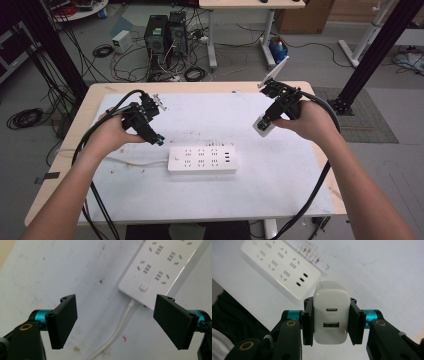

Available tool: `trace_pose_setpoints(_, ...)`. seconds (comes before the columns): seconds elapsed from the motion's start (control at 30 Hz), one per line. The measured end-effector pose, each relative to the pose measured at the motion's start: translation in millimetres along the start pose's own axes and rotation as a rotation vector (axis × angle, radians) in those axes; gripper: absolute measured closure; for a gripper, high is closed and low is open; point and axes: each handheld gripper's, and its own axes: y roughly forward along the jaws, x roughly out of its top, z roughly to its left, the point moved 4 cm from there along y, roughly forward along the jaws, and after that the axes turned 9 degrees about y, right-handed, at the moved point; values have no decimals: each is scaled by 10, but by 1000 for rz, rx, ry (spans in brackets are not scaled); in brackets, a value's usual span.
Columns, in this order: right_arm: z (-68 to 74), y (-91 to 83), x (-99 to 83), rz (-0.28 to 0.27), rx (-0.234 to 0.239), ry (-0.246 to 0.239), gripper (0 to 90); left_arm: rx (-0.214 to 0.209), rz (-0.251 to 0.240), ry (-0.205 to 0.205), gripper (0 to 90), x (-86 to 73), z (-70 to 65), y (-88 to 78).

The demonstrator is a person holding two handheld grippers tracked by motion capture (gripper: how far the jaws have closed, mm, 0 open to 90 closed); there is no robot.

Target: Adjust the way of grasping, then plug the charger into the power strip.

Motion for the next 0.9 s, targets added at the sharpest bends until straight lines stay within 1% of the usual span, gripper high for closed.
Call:
trace_pose_setpoints(0.07, -23, -12, -15, 6, -12, -9, 623, -16, 44, -18, 194, -77, 28, 22)
trace_pose_setpoints(0.13, -41, -28, -27, 11, -17, -11, 623, -3, 66, -35, 194, -130, 49, 36)
trace_pose_setpoints(0.17, -51, -34, -32, 12, -16, -10, 623, -2, 71, -35, 194, -151, 59, 37)
trace_pose_setpoints(0.2, -63, -35, -35, 14, -10, -15, 622, -2, 70, -35, 194, -159, 65, 37)
trace_pose_setpoints(0.27, -70, -35, -40, 23, -11, -8, 623, -5, 69, -42, 194, -179, 80, 41)
trace_pose_setpoints(0.33, -85, -25, -43, 31, -13, -17, 623, -2, 76, -45, 194, -191, 96, 44)
trace_pose_setpoints(0.4, -87, -15, -41, 39, -12, -21, 623, -2, 69, -49, 194, -195, 100, 48)
trace_pose_setpoints(0.6, -57, -1, -15, 45, -13, -37, 623, -7, 61, -37, 194, -194, 73, 37)
trace_pose_setpoints(0.7, -29, 8, -1, 53, -20, -59, 623, -7, 56, -32, 194, -188, 64, 24)
trace_pose_setpoints(0.73, -19, 11, 7, 53, -20, -61, 623, -7, 52, -32, 194, -189, 64, 22)
trace_pose_setpoints(0.83, -1, 36, 37, 54, -18, -88, 623, -13, 49, -28, 194, -195, 58, 11)
trace_pose_setpoints(0.9, 19, 65, 62, 60, -22, -102, 623, -16, 49, -18, 194, -198, 56, 6)
